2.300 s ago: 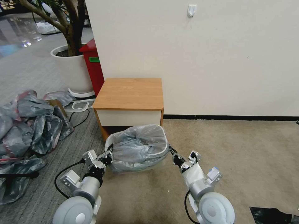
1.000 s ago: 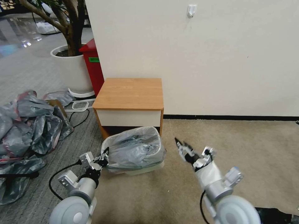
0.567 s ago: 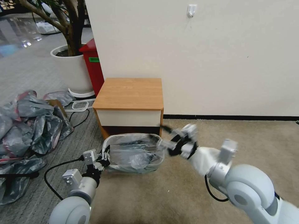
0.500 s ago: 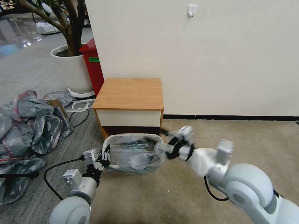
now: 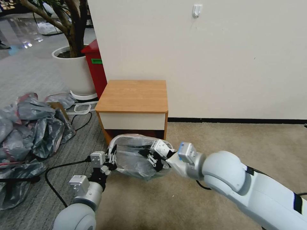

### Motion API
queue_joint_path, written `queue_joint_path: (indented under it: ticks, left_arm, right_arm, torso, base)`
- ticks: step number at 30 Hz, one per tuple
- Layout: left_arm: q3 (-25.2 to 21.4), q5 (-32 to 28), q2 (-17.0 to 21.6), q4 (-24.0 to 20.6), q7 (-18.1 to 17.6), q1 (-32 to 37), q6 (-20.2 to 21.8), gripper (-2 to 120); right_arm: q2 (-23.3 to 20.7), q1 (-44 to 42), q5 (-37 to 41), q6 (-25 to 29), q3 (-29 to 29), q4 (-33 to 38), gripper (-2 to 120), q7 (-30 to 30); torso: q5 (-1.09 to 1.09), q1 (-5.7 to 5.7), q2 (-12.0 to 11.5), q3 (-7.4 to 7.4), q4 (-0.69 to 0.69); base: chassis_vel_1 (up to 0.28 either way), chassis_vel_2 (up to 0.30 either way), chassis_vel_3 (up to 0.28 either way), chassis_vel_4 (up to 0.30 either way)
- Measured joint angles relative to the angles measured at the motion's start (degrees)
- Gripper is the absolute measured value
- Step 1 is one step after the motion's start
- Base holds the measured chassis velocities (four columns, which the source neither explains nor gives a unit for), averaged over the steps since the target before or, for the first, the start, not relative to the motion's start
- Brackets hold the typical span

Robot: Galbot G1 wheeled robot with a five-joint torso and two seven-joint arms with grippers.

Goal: Pick up the garbage bag from the table and place it over the trash can.

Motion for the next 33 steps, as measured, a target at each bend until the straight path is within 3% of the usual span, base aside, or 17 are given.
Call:
queue_joint_path:
  ticks: [13, 33]
  left_arm:
    - [1.9, 2.7, 0.0, -2.0, 0.5, -0.2, 0.3, 7]
    - [2.5, 4.9, -0.9, -4.2, 1.5, 1.5, 0.4, 7]
  right_arm:
    - [2.9, 5.0, -6.9, 0.1, -7.4, -5.9, 0, -1.3]
    - [3.3, 7.9, -10.5, 0.3, -11.5, -12.1, 0, -1.3]
  torso:
    - [0.00, 0.00, 0.0, 0.00, 0.00]
    - [0.00, 0.00, 0.0, -0.01, 0.00]
  base:
    - [0.000, 0.000, 0.000, 0.000]
    - [0.000, 0.000, 0.000, 0.000]
